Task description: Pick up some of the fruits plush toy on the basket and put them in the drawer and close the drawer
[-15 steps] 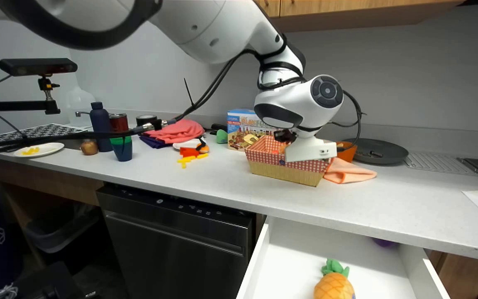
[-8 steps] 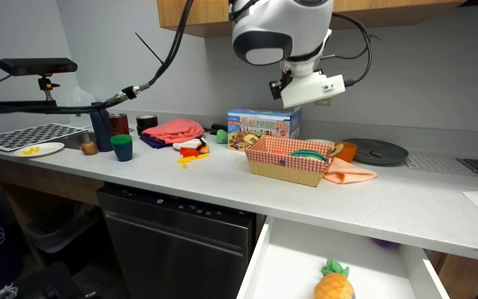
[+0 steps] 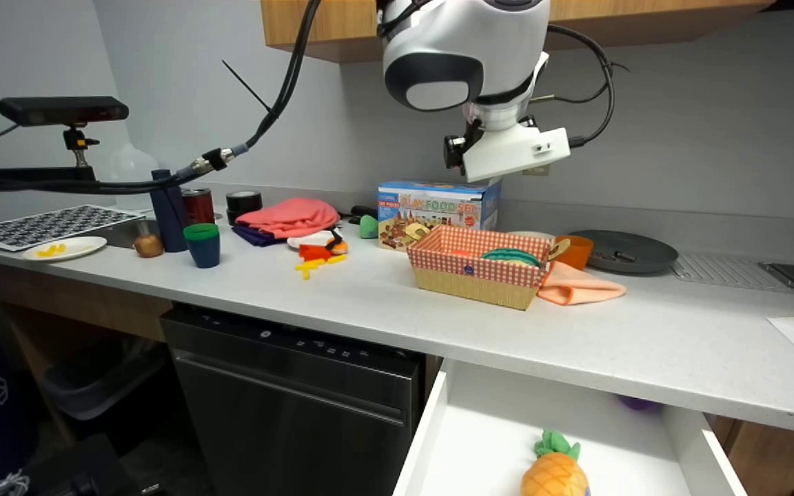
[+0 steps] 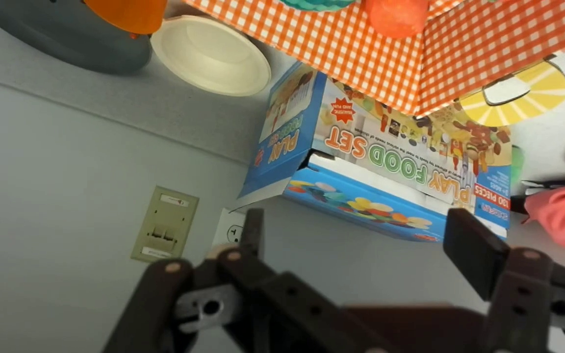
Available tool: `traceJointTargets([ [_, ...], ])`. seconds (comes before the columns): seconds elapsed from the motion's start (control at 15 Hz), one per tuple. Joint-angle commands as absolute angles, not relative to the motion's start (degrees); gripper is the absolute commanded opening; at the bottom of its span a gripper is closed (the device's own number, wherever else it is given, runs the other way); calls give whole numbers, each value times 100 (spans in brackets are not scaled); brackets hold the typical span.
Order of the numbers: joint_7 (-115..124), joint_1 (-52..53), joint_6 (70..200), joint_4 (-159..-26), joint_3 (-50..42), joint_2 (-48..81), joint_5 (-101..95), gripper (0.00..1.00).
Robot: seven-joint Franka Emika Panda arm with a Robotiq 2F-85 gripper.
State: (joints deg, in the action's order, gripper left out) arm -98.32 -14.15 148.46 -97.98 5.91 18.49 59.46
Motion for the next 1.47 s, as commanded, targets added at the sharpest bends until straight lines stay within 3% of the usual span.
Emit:
traceJointTargets([
  [0.0, -9238, -1040, 15027, -9720, 184, 2028, 5315, 100],
  [0.73, -6982, -1117, 14702, -8611, 144, 3300, 2588, 100],
  [1.4, -5563, -1188, 13664, -7939, 203, 3695, 1370, 100],
])
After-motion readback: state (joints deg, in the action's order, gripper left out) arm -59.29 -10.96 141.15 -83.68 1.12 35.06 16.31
